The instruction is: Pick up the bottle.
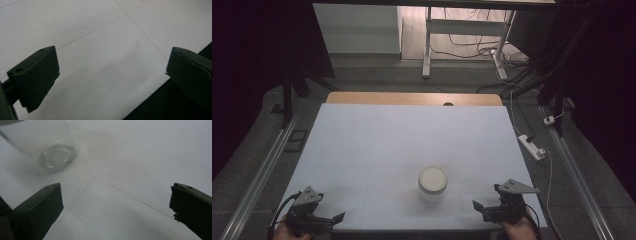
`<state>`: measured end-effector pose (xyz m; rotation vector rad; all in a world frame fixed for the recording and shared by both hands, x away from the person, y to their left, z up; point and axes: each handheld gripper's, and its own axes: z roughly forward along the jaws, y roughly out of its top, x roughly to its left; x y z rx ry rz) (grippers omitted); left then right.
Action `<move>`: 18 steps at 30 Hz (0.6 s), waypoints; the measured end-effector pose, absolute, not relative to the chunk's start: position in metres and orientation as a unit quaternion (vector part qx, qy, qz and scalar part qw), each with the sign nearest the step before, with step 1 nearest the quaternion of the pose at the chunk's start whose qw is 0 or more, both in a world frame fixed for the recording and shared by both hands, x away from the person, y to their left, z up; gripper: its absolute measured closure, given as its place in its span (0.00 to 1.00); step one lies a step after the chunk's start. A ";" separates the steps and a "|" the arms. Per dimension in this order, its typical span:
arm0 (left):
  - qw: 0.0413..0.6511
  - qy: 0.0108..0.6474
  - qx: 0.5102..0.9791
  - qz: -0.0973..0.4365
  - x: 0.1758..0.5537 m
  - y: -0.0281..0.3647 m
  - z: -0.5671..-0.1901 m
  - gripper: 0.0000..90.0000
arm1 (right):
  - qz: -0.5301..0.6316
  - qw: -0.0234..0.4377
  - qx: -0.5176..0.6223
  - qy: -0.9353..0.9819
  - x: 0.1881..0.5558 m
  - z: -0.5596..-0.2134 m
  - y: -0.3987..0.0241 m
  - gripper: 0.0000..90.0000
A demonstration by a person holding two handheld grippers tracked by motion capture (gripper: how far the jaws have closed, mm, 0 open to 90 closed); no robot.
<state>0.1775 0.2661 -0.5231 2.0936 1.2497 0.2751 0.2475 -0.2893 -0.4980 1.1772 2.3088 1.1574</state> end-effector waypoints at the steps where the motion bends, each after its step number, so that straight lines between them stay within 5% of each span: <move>1: 0.337 0.479 0.803 0.106 0.177 0.266 -0.523 0.00 | 0.403 0.151 0.410 0.804 0.248 -0.498 -0.289 0.00; 18: 0.345 0.473 0.803 0.109 0.177 0.266 -0.522 0.00 | 0.397 0.139 0.389 0.819 0.248 -0.498 -0.286 0.00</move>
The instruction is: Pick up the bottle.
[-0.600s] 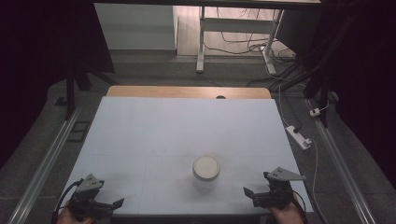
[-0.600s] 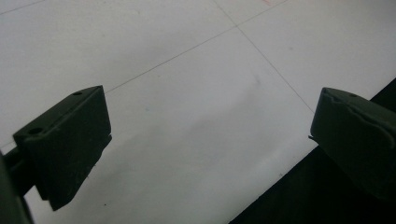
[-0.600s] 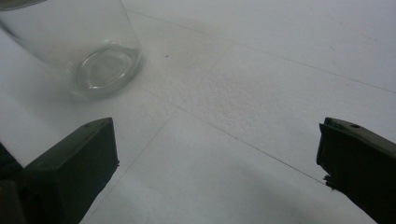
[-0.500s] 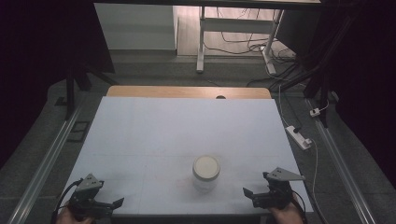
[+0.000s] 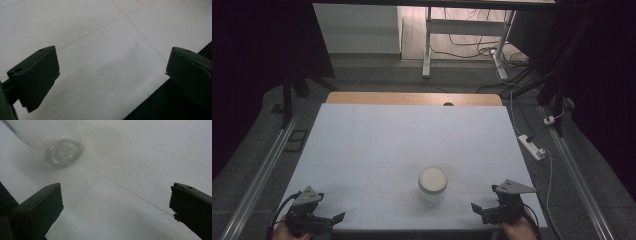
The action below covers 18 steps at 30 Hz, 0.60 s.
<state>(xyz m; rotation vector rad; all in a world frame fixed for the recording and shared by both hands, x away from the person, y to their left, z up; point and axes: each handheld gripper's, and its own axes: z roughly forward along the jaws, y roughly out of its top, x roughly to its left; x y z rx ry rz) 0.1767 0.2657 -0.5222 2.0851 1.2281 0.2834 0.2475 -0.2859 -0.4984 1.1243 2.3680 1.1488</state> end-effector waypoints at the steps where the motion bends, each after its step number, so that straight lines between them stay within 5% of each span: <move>1: 0.345 0.472 0.804 0.111 0.177 0.266 -0.522 0.00 | 0.396 0.138 0.390 0.820 0.248 -0.498 -0.286 0.00; 18: 0.344 0.468 0.807 0.109 0.177 0.264 -0.522 0.00 | 0.409 0.134 0.378 0.820 0.245 -0.494 -0.279 0.00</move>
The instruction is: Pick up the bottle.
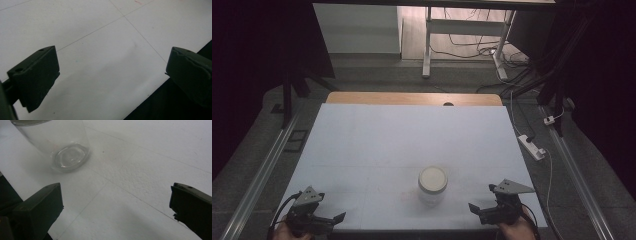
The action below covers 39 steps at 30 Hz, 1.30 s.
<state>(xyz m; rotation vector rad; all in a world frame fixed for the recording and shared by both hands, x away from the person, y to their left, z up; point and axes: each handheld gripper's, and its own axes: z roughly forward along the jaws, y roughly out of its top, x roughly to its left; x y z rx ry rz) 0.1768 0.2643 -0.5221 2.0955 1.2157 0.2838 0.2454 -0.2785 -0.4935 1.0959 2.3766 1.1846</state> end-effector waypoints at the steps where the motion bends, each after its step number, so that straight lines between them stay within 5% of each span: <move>1: 0.344 0.468 0.807 0.109 0.177 0.264 -0.522 0.00 | 0.409 0.134 0.376 0.821 0.245 -0.494 -0.278 0.00; 39: 0.347 0.466 0.807 0.106 0.177 0.265 -0.522 0.00 | 0.428 0.104 0.321 0.838 0.251 -0.494 -0.237 0.00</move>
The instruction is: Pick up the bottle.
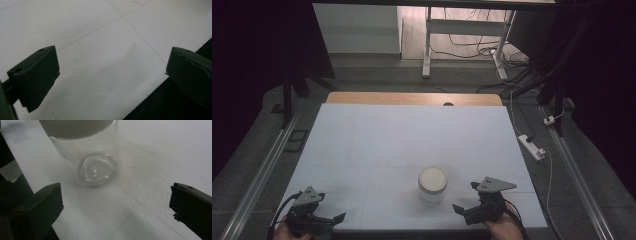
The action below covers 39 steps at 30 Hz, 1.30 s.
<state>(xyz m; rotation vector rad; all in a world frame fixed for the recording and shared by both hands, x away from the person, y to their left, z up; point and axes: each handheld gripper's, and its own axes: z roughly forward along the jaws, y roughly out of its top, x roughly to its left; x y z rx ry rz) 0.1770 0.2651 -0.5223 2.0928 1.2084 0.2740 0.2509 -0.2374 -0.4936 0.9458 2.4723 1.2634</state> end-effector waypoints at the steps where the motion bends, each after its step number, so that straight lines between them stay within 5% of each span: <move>1: 0.347 0.466 0.807 0.106 0.177 0.265 -0.522 0.00 | 0.429 0.101 0.319 0.839 0.251 -0.494 -0.236 0.00; 39: 0.346 0.461 0.811 0.097 0.178 0.264 -0.523 0.00 | 0.399 0.079 0.259 0.876 0.279 -0.498 -0.162 0.00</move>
